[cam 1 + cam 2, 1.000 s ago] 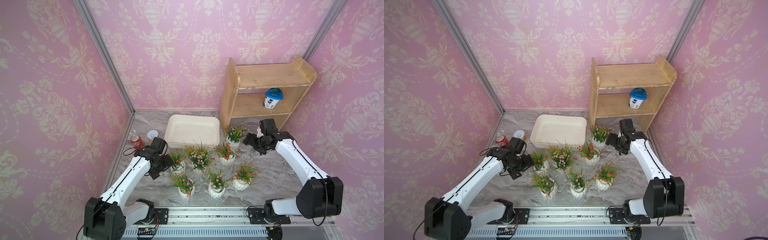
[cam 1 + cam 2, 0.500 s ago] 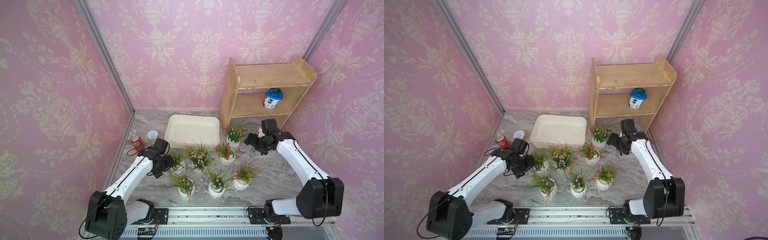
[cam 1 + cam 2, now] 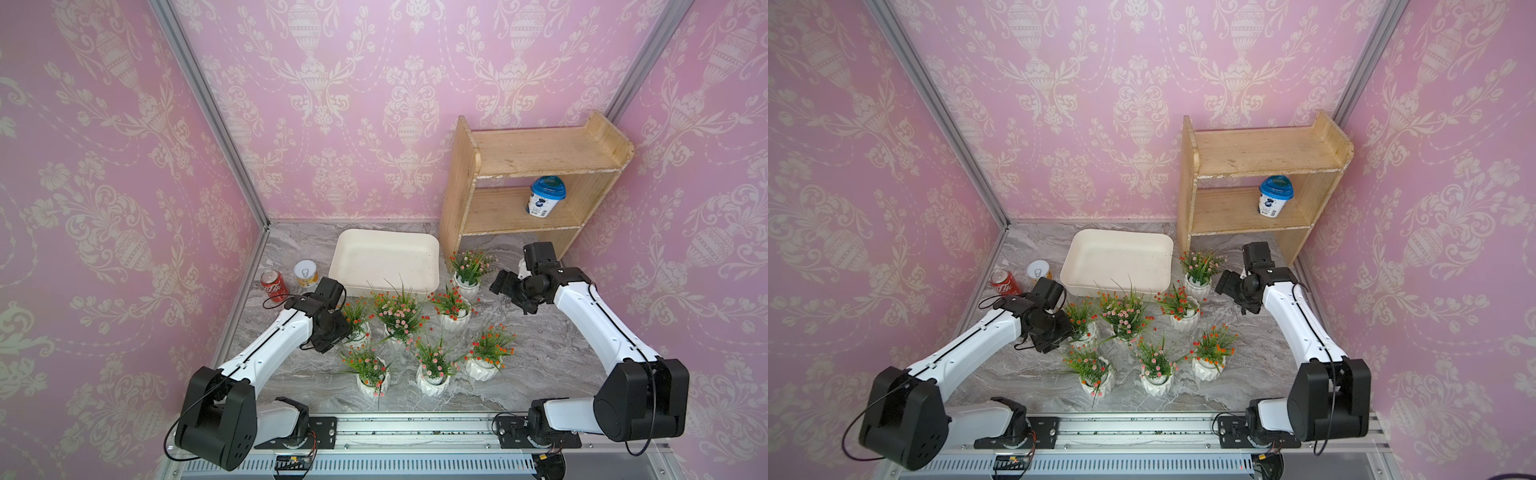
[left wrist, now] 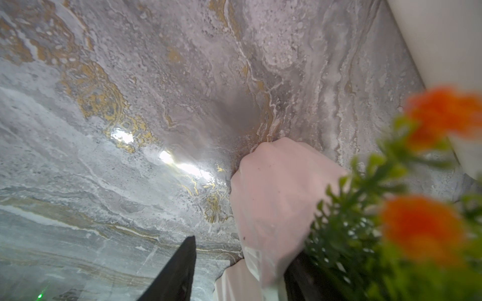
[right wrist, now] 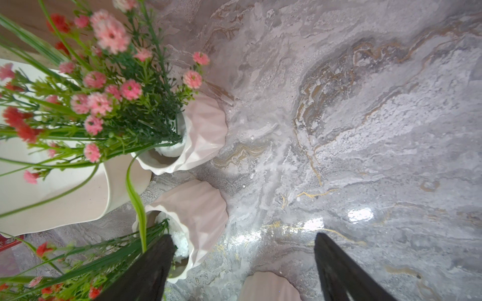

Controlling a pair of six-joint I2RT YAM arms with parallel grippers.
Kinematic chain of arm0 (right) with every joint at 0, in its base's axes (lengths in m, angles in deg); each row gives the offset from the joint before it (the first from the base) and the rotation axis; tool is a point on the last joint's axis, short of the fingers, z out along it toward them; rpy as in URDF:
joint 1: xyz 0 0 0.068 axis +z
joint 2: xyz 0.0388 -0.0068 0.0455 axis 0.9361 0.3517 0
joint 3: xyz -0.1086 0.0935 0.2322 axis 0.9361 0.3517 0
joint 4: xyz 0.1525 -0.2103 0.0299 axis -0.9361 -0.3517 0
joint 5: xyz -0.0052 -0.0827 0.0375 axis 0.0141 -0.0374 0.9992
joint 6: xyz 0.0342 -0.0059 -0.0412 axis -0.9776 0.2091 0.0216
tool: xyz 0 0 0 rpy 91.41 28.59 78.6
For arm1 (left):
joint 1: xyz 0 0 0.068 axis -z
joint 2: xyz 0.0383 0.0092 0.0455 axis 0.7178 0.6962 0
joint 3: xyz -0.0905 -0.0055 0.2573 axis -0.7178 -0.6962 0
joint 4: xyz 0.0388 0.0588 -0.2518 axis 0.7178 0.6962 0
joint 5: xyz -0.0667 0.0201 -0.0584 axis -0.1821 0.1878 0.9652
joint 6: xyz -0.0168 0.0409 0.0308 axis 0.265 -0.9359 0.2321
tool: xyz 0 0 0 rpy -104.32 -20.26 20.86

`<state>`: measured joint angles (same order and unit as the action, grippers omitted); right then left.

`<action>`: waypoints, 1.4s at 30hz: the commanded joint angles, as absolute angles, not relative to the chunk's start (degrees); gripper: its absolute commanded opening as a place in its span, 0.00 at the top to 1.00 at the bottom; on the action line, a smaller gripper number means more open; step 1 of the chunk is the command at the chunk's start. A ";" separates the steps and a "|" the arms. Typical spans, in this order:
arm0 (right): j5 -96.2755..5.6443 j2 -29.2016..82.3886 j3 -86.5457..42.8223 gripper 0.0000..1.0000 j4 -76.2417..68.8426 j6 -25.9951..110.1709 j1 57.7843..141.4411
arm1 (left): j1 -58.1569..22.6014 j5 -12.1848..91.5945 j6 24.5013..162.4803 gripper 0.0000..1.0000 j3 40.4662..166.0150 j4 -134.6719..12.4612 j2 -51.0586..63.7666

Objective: Put the potted gypsophila into the storage box
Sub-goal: Pick up the baby's breath potted plant from the center of the board.

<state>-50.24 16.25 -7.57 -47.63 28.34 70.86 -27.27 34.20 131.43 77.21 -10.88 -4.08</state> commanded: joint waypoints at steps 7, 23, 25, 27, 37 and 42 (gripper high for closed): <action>-50.76 14.63 -6.63 0.13 -47.79 29.16 70.03 | -26.89 29.84 129.79 0.57 77.66 -9.82 -2.07; -49.50 17.44 -9.09 0.13 -47.67 29.41 70.00 | -26.89 27.90 128.54 0.79 79.31 -7.88 -1.88; -49.47 17.62 -9.44 0.13 -47.85 29.78 69.98 | -26.89 27.83 128.30 0.84 79.49 -7.73 -1.84; -49.32 17.70 -9.60 0.12 -47.96 30.20 69.97 | -26.85 27.64 128.15 0.87 79.70 -7.45 -1.75; -49.85 17.70 -9.31 0.10 -48.33 30.84 69.94 | -26.89 26.99 128.10 0.95 79.71 -7.18 -2.41; -49.76 17.69 -8.94 0.09 -48.11 30.76 69.99 | -26.89 25.90 128.27 1.00 80.01 -7.20 -3.46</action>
